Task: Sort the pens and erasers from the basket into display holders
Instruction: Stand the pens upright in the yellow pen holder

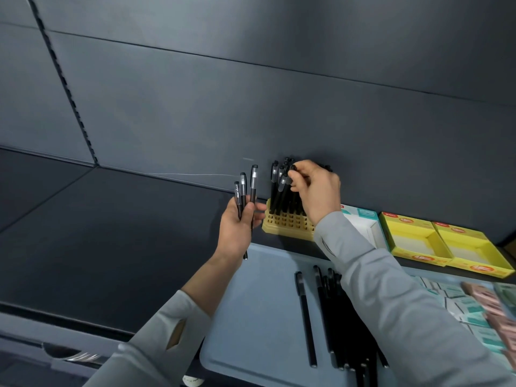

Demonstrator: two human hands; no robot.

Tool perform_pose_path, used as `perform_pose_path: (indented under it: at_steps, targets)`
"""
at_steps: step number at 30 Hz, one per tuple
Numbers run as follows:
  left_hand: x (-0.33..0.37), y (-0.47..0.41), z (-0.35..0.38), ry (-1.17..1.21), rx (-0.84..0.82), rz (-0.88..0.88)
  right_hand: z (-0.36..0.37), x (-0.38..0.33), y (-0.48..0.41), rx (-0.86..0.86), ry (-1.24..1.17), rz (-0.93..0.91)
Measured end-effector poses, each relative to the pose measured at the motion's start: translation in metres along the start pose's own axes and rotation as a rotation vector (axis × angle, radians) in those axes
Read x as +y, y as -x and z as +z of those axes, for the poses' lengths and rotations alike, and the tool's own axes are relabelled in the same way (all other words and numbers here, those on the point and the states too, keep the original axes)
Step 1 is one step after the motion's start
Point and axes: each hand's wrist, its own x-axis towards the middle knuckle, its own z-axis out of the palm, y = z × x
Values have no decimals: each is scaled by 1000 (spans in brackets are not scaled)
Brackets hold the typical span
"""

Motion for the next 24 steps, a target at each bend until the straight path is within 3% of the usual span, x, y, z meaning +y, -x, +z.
perform_pose_path:
  at_steps: [7,11,16,20,24]
  targets:
    - [-3,2,7,43,-4,1,-2,3,3,-36,191,-67]
    - [-3,2,8,41,-14,-5,3,4,11,-61,101,-31]
    - [-3,2,10,43,-62,-19,-9,-4,13,62,153,-106]
    - [-1,6,18,-14,-148,-4,-13,-17,16,-79,-201,21]
    - [-4,9,23,-45,-193,5,-20,-11,12,-151,-351,133]
